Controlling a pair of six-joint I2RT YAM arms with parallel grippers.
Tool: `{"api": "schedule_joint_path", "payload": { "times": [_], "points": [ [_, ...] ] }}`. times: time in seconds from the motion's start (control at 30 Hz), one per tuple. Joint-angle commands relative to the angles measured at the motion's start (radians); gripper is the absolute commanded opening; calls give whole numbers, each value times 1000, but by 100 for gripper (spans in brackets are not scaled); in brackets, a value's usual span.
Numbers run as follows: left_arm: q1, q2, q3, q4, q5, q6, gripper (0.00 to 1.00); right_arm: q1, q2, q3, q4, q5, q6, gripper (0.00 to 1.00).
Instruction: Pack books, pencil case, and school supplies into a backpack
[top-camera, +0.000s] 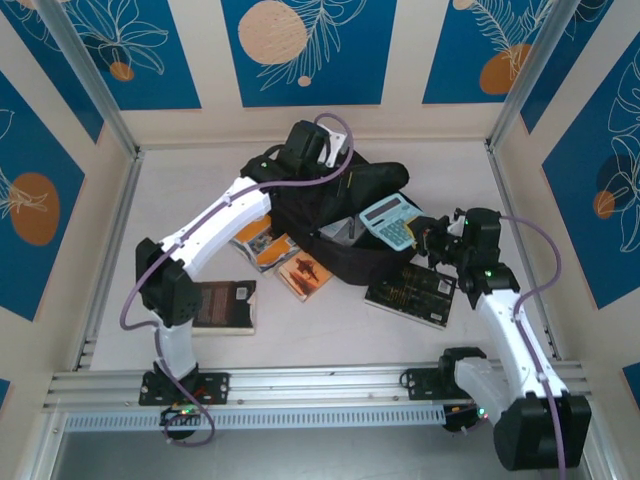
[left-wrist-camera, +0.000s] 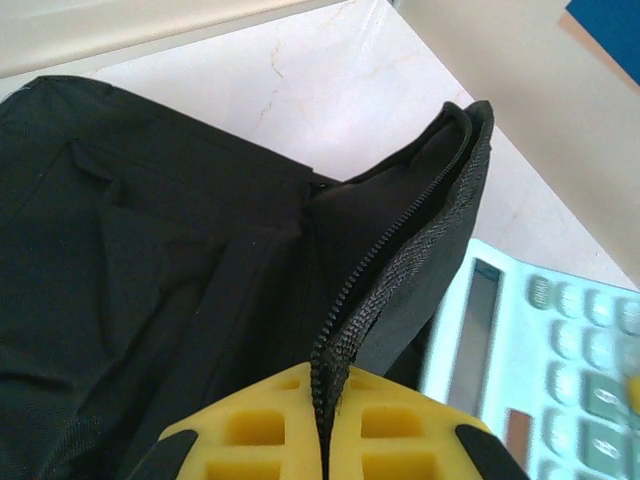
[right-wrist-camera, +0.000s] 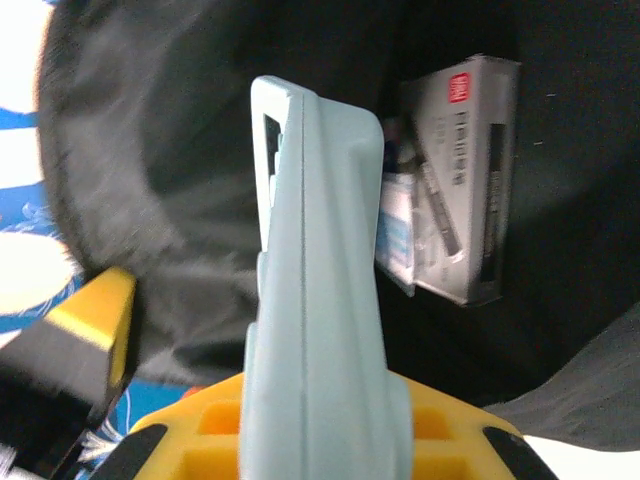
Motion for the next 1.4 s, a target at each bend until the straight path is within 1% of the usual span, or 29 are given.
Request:
{"api": "schedule_joint_path", "payload": {
  "times": [0.0,0.07,0.17,0.23,0.37,0.53,0.63,0.73,0.9,0.93,0.97,1.0,1.03,1.07,1.13,1.27,1.37],
  "points": [
    [-4,-78,-41,86,39,-37,0,14,71,23,-32,-53,19,0],
    [-7,-89,-59,95,48,-34,0,32,114,36,-52,-44,13,0],
    [-14,-99,-67,106,70,-17,0,58,175,34,0,-37,32,0],
    [-23,-108,-70,114,80,-5,0,73,230,35,66,-39,40,0],
    [-27,-110,-64,115,106,2,0,98,328,0,320,-43,99,0],
    [-26,-108,-71,108,101,15,0,143,467,51,471,-34,104,0],
    [-27,-102,-69,105,99,17,0,166,586,93,565,-26,122,0],
    [-27,-91,-57,104,107,4,0,177,736,169,668,-25,135,0],
    [-25,-68,-21,94,100,-8,0,177,1042,348,863,-45,183,1],
    [-24,-62,-13,89,96,-10,0,179,1087,378,878,-50,191,15],
    [-22,-56,-2,85,93,-13,0,179,1129,409,882,-55,195,36],
    [-20,-47,9,78,89,-15,0,179,1152,426,872,-52,191,50],
    [-18,-39,20,70,86,-15,0,180,1156,428,862,-42,178,57],
    [-15,-28,36,59,86,-15,0,179,1145,418,850,-27,155,62],
    [-9,-7,56,43,89,-16,0,176,1097,392,822,-17,93,67],
    [5,15,57,36,84,-14,0,140,966,330,742,-32,-7,71],
    [19,34,53,30,77,-28,0,114,862,310,572,-37,-91,72]
  ]
}}
